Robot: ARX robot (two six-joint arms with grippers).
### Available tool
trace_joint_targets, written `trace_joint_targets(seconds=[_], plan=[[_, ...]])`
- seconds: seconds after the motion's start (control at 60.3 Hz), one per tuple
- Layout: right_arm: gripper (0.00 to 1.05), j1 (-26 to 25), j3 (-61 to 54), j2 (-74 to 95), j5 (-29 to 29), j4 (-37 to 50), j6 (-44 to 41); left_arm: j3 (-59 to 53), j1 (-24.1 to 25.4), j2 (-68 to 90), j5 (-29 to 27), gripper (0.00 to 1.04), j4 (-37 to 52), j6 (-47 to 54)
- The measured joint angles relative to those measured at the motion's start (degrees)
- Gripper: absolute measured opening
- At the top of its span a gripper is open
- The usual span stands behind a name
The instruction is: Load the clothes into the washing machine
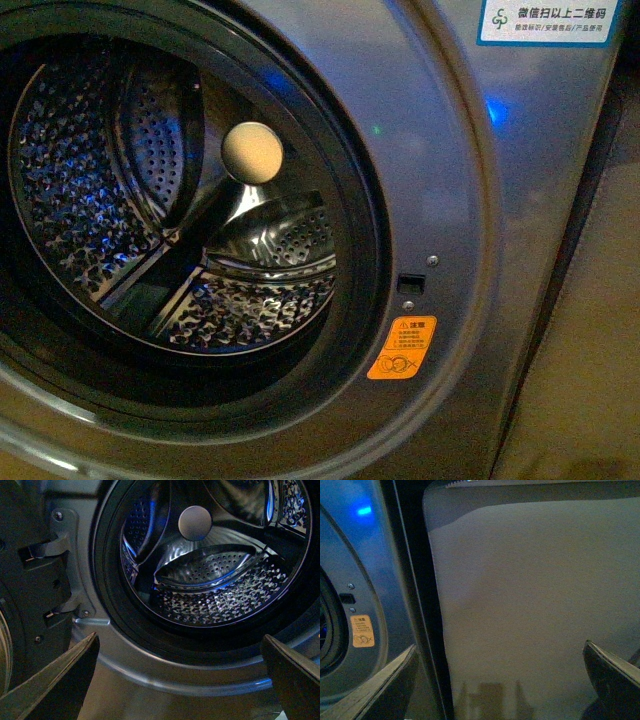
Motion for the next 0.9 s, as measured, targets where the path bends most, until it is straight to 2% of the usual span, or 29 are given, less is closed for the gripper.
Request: trace_joint_targets(seconds=[0.746,0.779,0.829,0.862,0.879,0.895], plan=[[0.97,0.0,0.0,0.0,-0.1,0.0,0.0,0.0,0.0,0.0,0.0,0.98,0.0,0.0],[0.97,-2.4,0.0,1.3,-8.1,1.8,0.4,0.0,0.0,0.0,0.0,0.98,0.0,0.0],[0.97,-12.3,0.5,6.7,-30.2,8.3,1.9,0.0,0.0,0.0,0.1,0.98,0.0,0.0],[0.97,-17.3,1.0,9.5,-37.9,11.8,3.1,0.0,0.0,0.0,0.0,0.98,0.0,0.0],[0.97,-21.5,1.7,12.0,-45.1,15.3,4.6,0.0,0.0,0.0,0.0,0.98,0.0,0.0],[0.97,-23.3,2.1,13.2,-47.6,17.1,5.0,0.0,0.0,0.0,0.0,0.98,0.0,0.0]])
